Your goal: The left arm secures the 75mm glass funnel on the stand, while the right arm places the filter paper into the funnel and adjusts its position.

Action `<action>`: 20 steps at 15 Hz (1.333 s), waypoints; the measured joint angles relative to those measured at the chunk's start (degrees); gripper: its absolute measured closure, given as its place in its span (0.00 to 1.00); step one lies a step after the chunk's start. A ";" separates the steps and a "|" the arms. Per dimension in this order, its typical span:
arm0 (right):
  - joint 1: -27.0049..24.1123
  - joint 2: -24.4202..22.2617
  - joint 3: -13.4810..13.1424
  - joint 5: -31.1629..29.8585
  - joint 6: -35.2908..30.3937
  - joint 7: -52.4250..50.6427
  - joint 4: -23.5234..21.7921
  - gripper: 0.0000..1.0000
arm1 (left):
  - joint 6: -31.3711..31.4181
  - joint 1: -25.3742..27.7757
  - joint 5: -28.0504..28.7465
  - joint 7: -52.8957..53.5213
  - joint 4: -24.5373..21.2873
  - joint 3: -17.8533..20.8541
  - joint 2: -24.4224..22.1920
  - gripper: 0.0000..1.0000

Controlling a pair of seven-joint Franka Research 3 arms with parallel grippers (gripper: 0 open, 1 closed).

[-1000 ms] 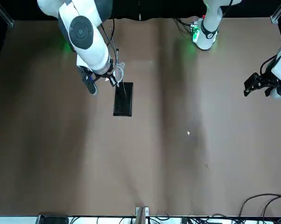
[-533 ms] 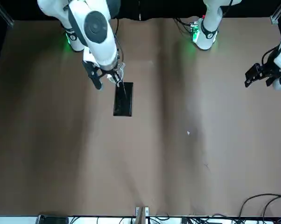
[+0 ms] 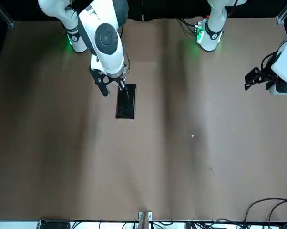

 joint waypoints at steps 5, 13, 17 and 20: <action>0.00 -0.09 0.01 0.00 -0.09 -0.11 0.02 0.77 | 0.00 -0.01 0.00 -0.01 0.00 -0.02 0.07 0.00; 0.00 -0.35 0.06 0.00 -0.19 -0.13 0.18 0.62 | 0.05 -0.06 0.00 -0.03 0.00 -0.04 0.10 0.00; 0.00 -0.43 0.11 0.01 -0.19 -0.14 0.51 0.62 | 0.06 -0.07 0.00 -0.03 0.00 -0.04 0.25 0.00; 0.01 -0.55 0.14 0.03 -0.19 -0.16 1.62 0.62 | 0.08 -0.07 0.00 -0.03 0.00 -0.04 0.61 0.00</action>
